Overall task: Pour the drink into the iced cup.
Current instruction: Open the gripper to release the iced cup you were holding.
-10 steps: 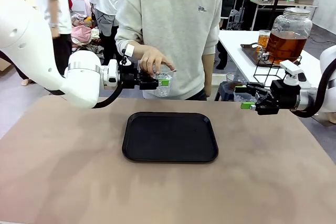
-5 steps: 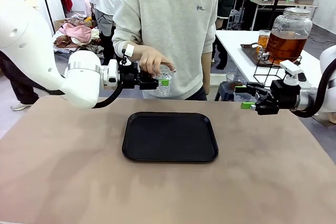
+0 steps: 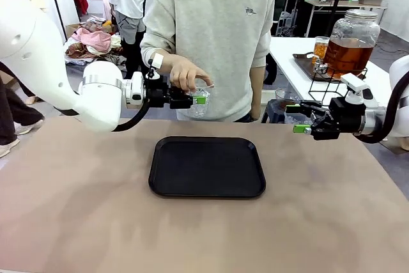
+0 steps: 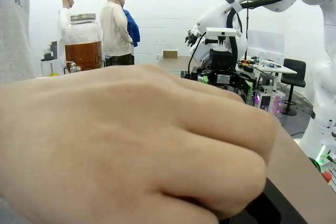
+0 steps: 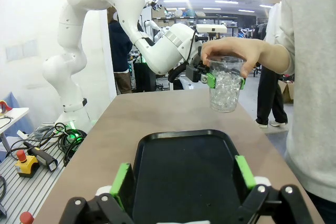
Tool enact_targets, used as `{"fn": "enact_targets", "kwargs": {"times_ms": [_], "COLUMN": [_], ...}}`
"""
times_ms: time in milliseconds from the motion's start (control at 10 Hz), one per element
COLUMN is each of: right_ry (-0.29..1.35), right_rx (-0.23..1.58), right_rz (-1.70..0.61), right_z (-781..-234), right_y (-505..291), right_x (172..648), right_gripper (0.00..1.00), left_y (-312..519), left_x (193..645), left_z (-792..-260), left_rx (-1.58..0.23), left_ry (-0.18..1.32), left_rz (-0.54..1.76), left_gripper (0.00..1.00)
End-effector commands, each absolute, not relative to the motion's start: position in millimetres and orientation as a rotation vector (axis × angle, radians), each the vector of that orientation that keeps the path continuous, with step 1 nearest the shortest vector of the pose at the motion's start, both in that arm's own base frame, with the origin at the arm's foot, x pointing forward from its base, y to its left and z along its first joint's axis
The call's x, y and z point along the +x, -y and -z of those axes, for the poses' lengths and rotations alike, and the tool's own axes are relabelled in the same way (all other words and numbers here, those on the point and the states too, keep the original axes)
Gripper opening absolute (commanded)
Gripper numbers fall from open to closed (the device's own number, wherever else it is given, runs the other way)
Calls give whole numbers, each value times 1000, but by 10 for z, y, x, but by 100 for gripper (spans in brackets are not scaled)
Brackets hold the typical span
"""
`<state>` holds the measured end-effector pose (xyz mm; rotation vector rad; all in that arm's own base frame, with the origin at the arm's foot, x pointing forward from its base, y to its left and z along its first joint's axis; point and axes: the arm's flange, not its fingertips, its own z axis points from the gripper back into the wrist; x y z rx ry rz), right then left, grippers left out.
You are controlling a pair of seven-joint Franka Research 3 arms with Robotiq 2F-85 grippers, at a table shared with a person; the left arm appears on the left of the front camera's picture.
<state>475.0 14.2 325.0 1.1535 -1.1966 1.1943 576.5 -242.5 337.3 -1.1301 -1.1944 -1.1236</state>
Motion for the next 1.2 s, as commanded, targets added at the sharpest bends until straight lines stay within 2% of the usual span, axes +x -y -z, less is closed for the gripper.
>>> {"fn": "enact_targets", "kwargs": {"times_ms": [0,800,1000,1100], "right_ry": [1194,1194,1194,1194], "right_rx": [1155,1155,1155,1155], "right_rz": [-1195,-1195,-1195,-1195], "right_z": [-3281,-3281,-3281,-3281], "right_y": [-151,-151,-151,-151], "right_x": [4761,4761,4761,4761], "right_gripper": [100,100,100,100], "left_y": [2404,2425,2393,2345], "left_x": [5739,5771,5767,5749], "left_z": [-3368,-3375,-3384,-3385], "left_rx": [-1133,-1133,-1135,-1145], "left_ry": [1213,1194,1192,1191], "left_rz": [1139,1129,1138,1148], "left_gripper": [64,66,100,100]}}
